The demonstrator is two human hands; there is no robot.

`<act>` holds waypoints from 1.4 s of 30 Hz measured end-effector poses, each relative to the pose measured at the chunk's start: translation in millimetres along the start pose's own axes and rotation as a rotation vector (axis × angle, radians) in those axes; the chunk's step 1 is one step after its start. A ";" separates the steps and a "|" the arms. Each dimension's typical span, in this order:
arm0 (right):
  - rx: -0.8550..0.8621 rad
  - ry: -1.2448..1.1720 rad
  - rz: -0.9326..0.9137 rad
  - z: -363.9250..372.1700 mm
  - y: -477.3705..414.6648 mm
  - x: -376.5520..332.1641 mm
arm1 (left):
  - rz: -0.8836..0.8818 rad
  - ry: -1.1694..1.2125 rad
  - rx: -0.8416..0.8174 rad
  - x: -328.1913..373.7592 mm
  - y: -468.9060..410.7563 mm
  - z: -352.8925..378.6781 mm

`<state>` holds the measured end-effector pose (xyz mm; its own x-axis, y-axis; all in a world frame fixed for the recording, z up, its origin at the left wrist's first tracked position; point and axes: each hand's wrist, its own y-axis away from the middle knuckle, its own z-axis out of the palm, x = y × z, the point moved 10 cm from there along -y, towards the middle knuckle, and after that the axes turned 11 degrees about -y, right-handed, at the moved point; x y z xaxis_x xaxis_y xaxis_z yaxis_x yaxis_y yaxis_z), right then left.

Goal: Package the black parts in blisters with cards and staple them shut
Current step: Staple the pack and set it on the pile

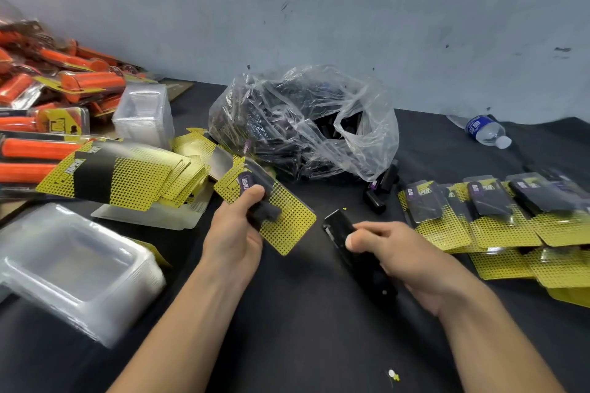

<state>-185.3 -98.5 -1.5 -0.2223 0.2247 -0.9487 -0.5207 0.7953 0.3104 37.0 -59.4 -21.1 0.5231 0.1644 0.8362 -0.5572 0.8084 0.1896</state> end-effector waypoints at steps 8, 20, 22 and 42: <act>0.649 0.540 -0.469 -27.5 26.8 -54.2 | -0.085 -0.137 -0.114 -13.3 9.4 11.3; 0.170 0.031 -0.271 32.5 3.8 -19.1 | -0.018 -0.147 -0.395 -5.8 26.3 38.0; 0.235 -0.159 -0.311 24.4 2.8 -20.0 | 0.033 -0.245 -0.449 -3.4 28.0 41.9; 0.310 -0.514 -0.338 4.4 3.6 -20.3 | 0.060 -0.549 -0.439 -15.7 34.4 44.8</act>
<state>-179.1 -97.7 18.6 0.3702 0.1136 -0.9220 -0.2155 0.9759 0.0338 -19.3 -59.5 -4.6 0.0341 0.0008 0.9994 -0.2029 0.9792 0.0061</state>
